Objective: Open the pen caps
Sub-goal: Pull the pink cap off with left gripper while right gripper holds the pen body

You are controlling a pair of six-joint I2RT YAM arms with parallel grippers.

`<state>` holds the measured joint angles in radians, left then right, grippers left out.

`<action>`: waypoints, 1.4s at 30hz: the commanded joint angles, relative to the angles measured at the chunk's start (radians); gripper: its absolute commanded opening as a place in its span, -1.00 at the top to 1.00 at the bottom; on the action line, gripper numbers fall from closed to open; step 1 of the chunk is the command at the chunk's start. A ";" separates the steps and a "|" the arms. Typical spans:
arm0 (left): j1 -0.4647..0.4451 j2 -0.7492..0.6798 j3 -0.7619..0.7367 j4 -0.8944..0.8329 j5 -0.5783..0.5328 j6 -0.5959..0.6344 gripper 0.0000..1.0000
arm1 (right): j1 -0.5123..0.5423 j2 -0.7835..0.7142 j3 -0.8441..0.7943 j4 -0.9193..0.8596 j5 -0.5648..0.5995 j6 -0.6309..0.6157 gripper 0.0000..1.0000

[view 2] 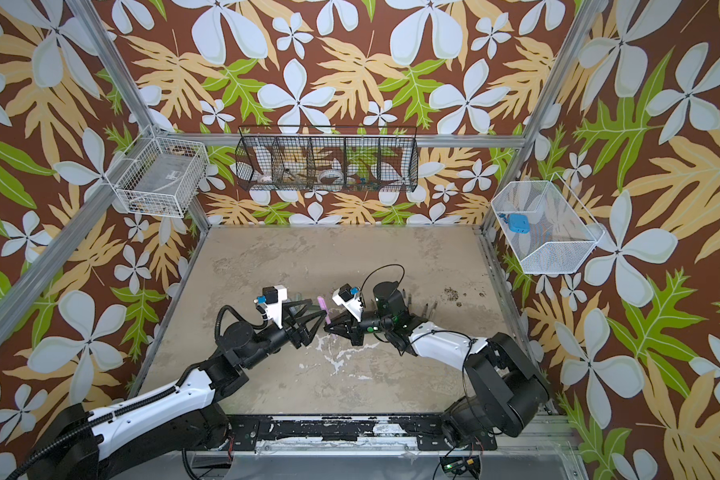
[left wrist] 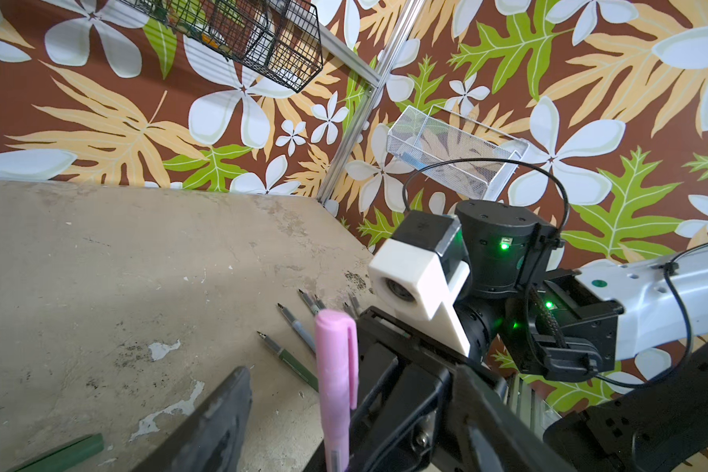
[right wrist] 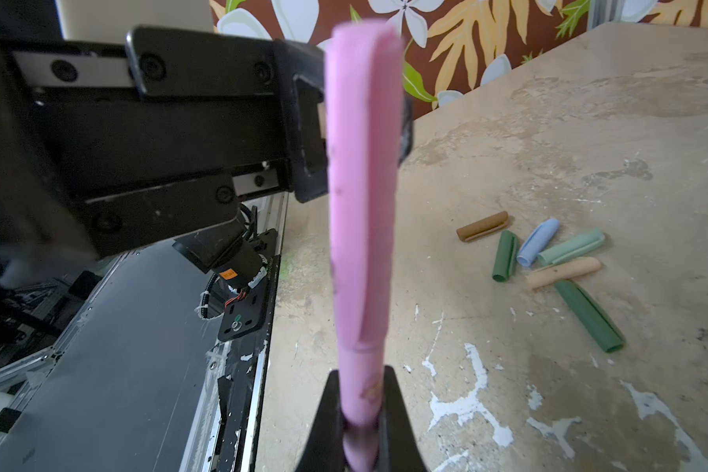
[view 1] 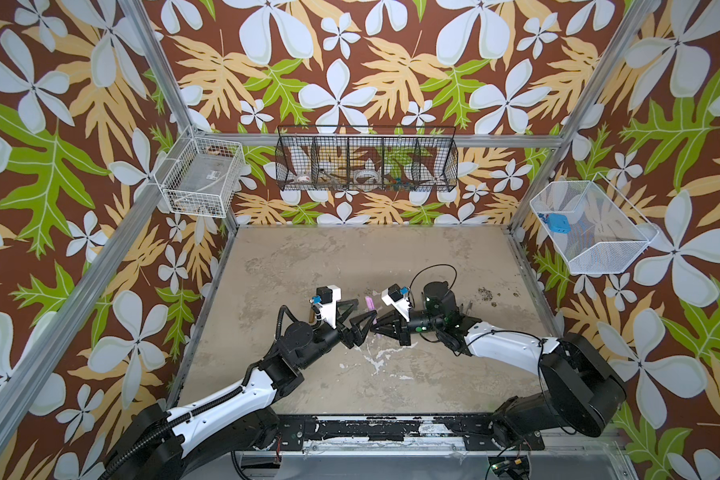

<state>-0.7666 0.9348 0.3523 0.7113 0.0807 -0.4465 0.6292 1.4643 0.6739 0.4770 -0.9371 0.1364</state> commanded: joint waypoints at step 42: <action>0.039 0.066 -0.021 0.136 0.171 -0.036 1.00 | 0.061 0.014 0.016 -0.008 -0.075 -0.066 1.00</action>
<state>-0.7330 1.0058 0.3351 0.8040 0.2375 -0.4770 0.6888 1.4738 0.6830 0.4614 -0.9974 0.0776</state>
